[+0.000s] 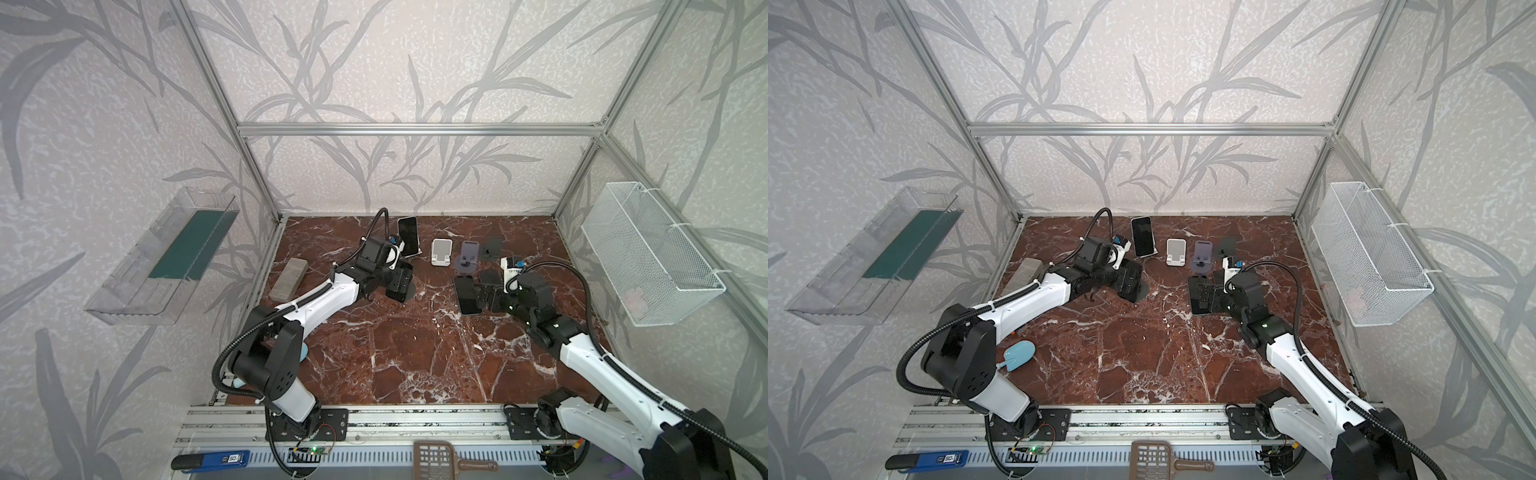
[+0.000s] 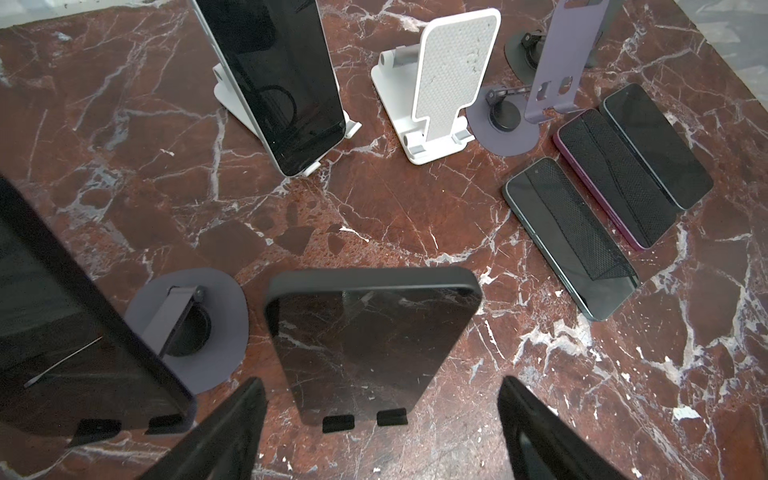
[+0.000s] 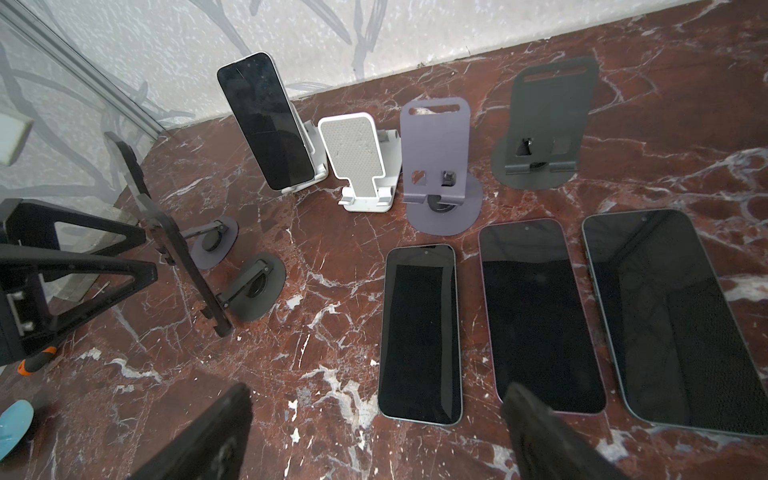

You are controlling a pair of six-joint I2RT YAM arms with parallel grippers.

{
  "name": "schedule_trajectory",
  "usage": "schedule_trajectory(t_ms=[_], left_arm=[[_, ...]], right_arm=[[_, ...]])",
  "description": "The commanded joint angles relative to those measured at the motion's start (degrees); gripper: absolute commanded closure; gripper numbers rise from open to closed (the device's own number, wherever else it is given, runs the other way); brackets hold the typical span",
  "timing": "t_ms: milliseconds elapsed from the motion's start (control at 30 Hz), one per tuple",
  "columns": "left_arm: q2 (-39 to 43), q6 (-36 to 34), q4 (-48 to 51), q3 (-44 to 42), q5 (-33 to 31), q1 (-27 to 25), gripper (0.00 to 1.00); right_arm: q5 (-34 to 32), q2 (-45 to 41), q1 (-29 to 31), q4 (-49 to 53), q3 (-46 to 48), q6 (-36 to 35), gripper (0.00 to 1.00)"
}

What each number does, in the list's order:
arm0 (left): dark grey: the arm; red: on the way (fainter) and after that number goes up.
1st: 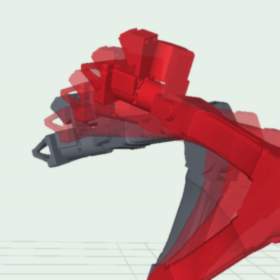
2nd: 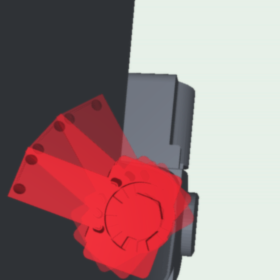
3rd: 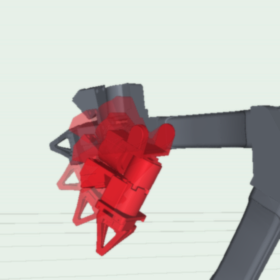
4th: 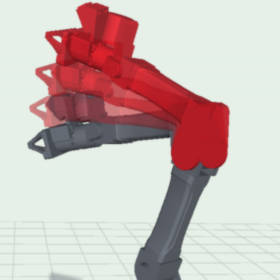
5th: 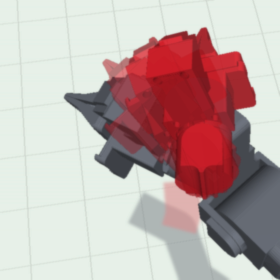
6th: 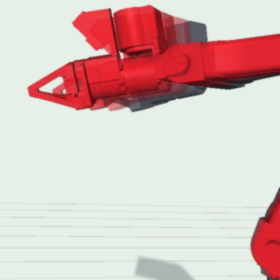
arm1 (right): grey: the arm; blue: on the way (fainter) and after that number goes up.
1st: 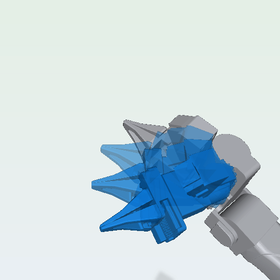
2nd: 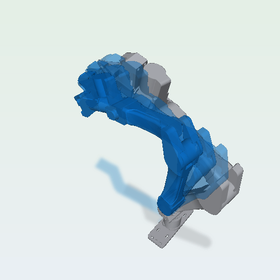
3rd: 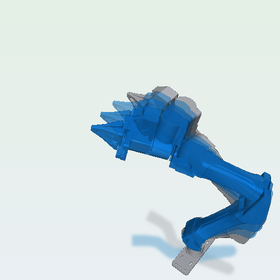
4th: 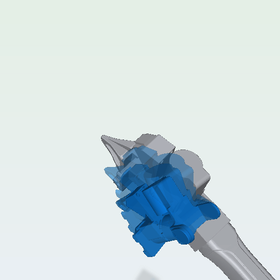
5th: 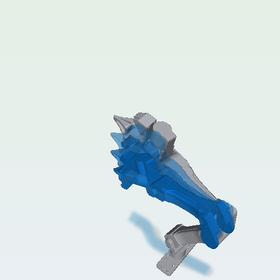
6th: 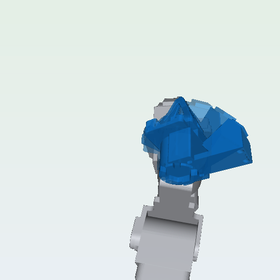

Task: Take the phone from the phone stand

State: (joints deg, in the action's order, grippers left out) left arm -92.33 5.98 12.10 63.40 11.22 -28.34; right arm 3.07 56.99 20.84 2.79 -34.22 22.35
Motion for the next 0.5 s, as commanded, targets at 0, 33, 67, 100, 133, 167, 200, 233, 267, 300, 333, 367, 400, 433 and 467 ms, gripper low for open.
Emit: schedule_trajectory(t_ms=[0,33,67,100,133,167,200,233,267,300,333,367,400,433,467], left_arm=[[-1.6,-2.7,0.4,1.6,1.8,-0.1,0.08],[-1.9,-3.1,0.5,1.7,1.9,-0.1,0.06],[-2.0,-3.5,0.3,1.7,1.8,-0.1,0.03],[-2.0,-3.8,-0.1,1.6,1.5,-0.1,0.02],[-2.1,-4.1,-0.5,1.4,1.1,-0.1,0.01],[-2.2,-4.6,-1.0,1.3,0.6,0.0,0.01],[-2.3,-5.2,-1.2,1.2,0.4,-0.1,0.01],[-2.3,-5.6,-1.6,1.1,0.4,-0.1,0.01],[-2.6,-5.5,-2.1,1.0,0.3,0.0,0.02],[-2.8,-5.5,-2.7,0.8,0.7,0.0,0.03],[-2.9,-5.4,-3.1,0.8,0.7,0.0,0.04],[-3.3,-5.3,-3.5,0.8,0.6,0.0,0.05],[-3.7,-5.4,-3.7,0.9,0.3,0.0,0.07],[-4.0,-5.4,-3.8,1.0,-0.3,0.0,0.08],[-4.3,-5.4,-4.3,1.0,-1.0,0.0,0.08]], right_arm=[[1.3,-0.1,-0.4,-1.6,-0.7,-0.2,0.05],[1.4,-0.2,-0.5,-1.6,-0.6,-0.3,0.05],[1.6,-0.3,-0.6,-1.9,-0.5,-0.3,0.05],[1.6,-0.3,-0.7,-2.2,-0.3,-0.3,0.05],[1.7,-0.4,-0.8,-2.4,-0.1,-0.3,0.04],[2.0,-0.3,-0.8,-2.6,0.0,-0.2,0.04],[2.2,-0.3,-0.9,-2.7,0.2,-0.1,0.04],[2.4,-0.1,-1.0,-2.9,0.3,0.0,0.04],[2.6,0.0,-1.0,-3.2,0.5,0.1,0.04],[2.8,0.2,-1.0,-3.6,0.8,0.3,0.04],[2.9,0.3,-1.1,-4.0,1.0,0.5,0.04],[3.1,0.4,-1.1,-4.2,1.1,0.6,0.04],[3.2,0.5,-1.2,-4.3,1.1,0.6,0.04],[3.3,0.5,-1.2,-4.3,1.2,0.6,0.04],[3.3,0.5,-1.2,-4.5,1.3,0.6,0.04]])
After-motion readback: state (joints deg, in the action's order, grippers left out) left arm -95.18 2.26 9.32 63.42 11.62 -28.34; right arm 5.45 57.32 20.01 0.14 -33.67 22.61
